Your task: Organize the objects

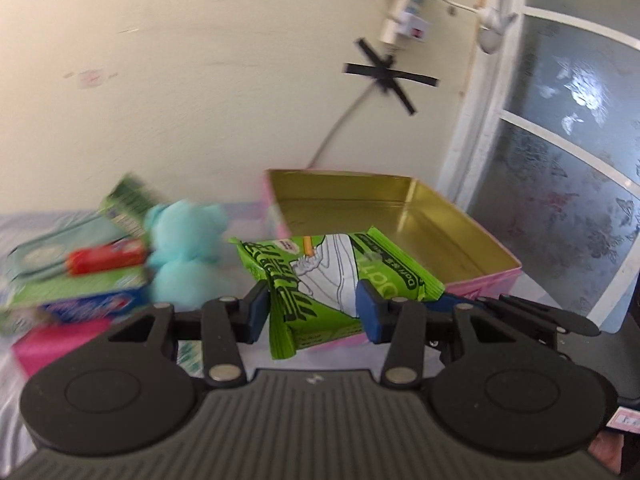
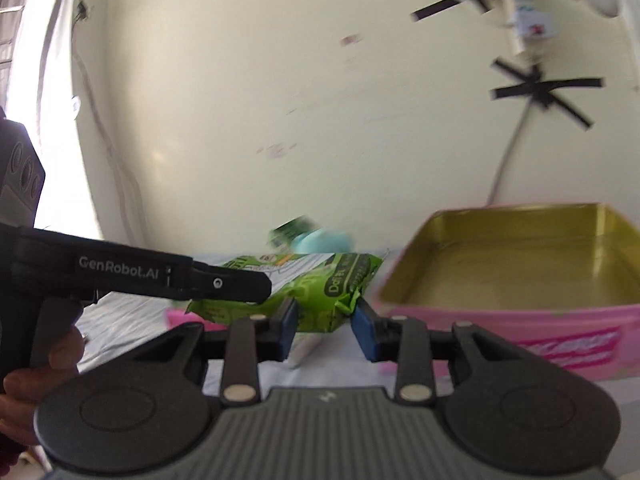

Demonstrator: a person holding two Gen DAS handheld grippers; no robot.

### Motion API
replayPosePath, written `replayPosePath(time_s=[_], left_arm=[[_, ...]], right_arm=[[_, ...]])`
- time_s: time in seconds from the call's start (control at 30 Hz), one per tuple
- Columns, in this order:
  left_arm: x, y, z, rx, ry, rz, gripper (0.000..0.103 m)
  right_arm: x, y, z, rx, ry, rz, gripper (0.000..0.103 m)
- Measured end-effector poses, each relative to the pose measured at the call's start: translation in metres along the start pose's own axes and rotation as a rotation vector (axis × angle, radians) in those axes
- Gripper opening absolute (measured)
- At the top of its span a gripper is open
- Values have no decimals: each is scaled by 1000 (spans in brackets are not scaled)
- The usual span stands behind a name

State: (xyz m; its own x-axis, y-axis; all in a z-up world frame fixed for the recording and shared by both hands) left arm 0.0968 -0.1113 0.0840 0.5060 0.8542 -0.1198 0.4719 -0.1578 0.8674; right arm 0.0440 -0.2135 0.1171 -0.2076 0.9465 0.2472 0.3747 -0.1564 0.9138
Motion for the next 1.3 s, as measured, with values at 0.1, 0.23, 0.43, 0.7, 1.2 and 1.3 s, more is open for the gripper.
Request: replayPosePath(time_s=[0.1,0.23,0.43,0.7,1.2,1.3], left_arm=[[-29,14,35,2,-40,50,49],[-56,23,81,25,-68,95,49],[-61,23,118,67,144,169,65],[-41,17,79,25,244,153,93],[-28,5,10,-71,267,125,103],[-30,2,2,-75,262,130,103]], right_arm=[[-34,10,-7,-40,-83,17,31],[-87,21,-5,-54,-176,52,31],[-133,21,16,-12,-376,37,51],[-123,10,-17,-121,-370,126,58],[-55,4,-67,-148,-358,107,77],[-44,3,-73,-151,-359,90,77]])
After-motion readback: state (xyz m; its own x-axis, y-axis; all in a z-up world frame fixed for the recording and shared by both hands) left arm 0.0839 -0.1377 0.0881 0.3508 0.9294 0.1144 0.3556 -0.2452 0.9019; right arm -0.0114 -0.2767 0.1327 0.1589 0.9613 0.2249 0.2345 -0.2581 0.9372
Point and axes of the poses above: each gripper's, at about its wrist camera, not at the fingertips, and z roughly the way its jaws point, x to its left, y to its top, the point moved 4 cm from there along z, roughly the way its jaws point, and after that the axes turned 2 degrees about z, right-handed, at the moved point
